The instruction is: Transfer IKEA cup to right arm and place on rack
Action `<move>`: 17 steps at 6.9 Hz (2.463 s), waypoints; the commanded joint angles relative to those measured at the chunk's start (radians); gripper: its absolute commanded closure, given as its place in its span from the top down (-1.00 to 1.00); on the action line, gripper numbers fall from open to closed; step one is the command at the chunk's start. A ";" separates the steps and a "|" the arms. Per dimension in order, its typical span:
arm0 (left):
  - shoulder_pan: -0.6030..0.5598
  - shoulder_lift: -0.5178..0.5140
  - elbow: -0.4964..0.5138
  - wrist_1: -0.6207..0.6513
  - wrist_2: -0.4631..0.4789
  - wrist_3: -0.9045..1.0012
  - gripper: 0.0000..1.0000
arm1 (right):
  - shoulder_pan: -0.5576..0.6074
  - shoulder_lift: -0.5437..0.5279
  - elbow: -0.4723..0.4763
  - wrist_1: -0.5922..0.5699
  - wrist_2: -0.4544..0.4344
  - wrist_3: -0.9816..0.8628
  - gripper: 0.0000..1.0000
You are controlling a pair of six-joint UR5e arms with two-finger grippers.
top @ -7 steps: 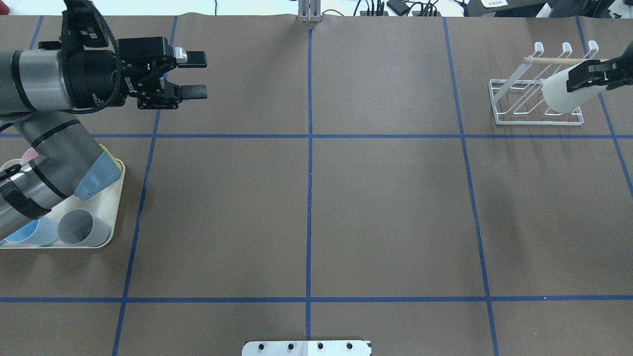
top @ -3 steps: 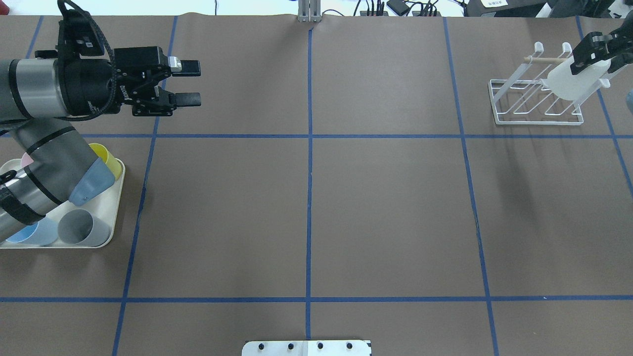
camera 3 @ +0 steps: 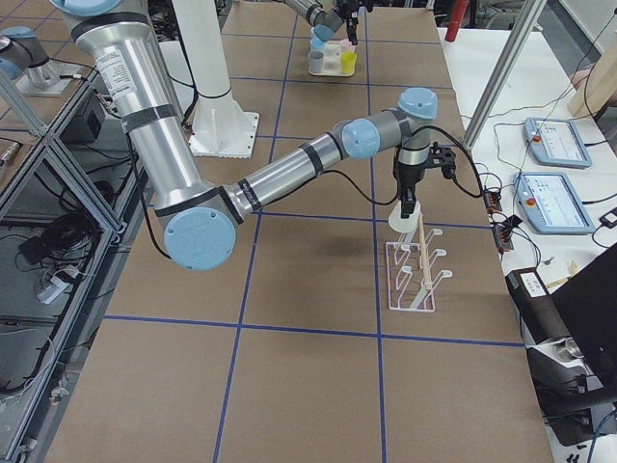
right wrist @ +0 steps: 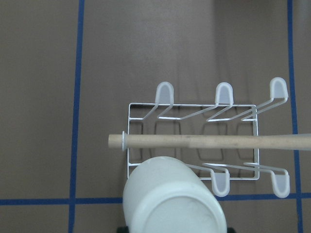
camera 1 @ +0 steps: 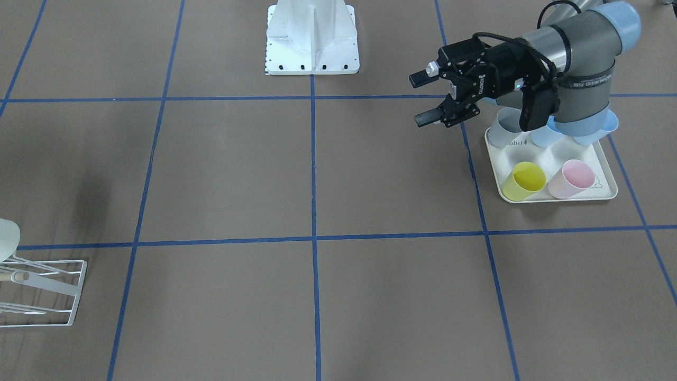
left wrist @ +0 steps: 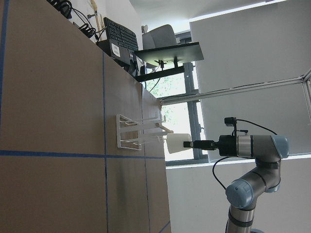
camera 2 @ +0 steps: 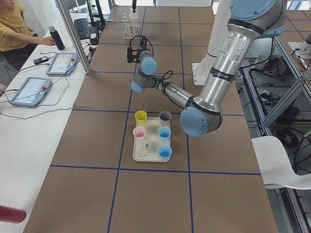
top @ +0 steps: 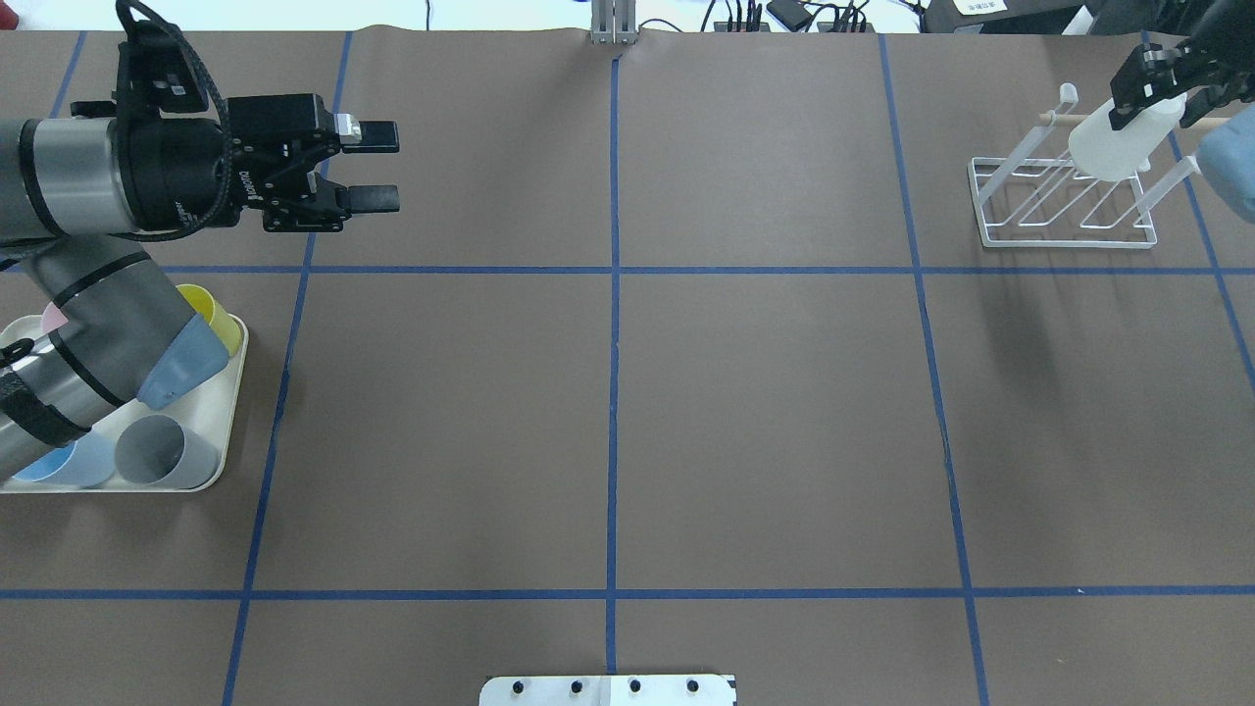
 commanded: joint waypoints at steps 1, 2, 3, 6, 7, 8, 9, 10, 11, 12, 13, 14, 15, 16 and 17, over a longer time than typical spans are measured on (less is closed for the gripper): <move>0.000 -0.003 -0.002 0.002 0.000 0.000 0.98 | -0.001 0.005 -0.033 0.020 0.006 0.006 -1.00; 0.000 -0.003 -0.004 0.000 0.000 0.000 0.98 | -0.001 0.004 -0.028 0.020 0.007 0.006 -1.00; 0.000 -0.004 -0.002 0.002 0.000 0.000 0.98 | -0.001 0.001 -0.017 0.020 0.014 0.009 -1.00; 0.000 -0.003 -0.004 0.000 0.000 0.000 0.98 | -0.003 -0.005 -0.045 0.020 0.021 0.008 -1.00; 0.000 -0.004 -0.004 0.002 0.000 0.000 0.98 | -0.009 -0.007 -0.049 0.020 0.024 0.008 -1.00; 0.000 -0.003 -0.004 0.000 0.000 0.000 0.98 | -0.024 -0.005 -0.065 0.020 0.029 0.006 -1.00; 0.000 -0.001 -0.005 0.000 0.000 0.000 0.98 | -0.030 -0.002 -0.083 0.021 0.029 0.003 -1.00; 0.000 -0.003 -0.005 0.000 0.000 0.000 0.98 | -0.044 0.007 -0.101 0.021 0.027 0.003 -0.41; 0.000 0.000 -0.005 0.000 0.000 0.001 0.98 | -0.058 0.007 -0.114 0.029 0.023 0.002 -0.05; 0.000 0.000 -0.004 0.000 0.000 0.001 0.98 | -0.058 0.005 -0.131 0.076 0.024 0.006 0.27; -0.001 0.000 -0.001 0.006 0.002 0.005 0.98 | -0.058 -0.004 -0.135 0.106 0.027 0.009 0.97; -0.010 0.003 -0.001 0.018 -0.003 0.068 0.98 | -0.058 -0.004 -0.134 0.107 0.029 0.009 0.98; -0.038 0.037 0.008 0.053 -0.011 0.174 0.98 | -0.058 -0.002 -0.125 0.107 0.030 0.015 0.98; -0.068 0.042 0.009 0.131 -0.035 0.287 0.98 | -0.056 -0.001 -0.111 0.107 0.038 0.035 0.98; -0.120 0.069 0.007 0.225 -0.084 0.398 0.98 | -0.056 -0.007 -0.064 0.107 0.050 0.092 0.98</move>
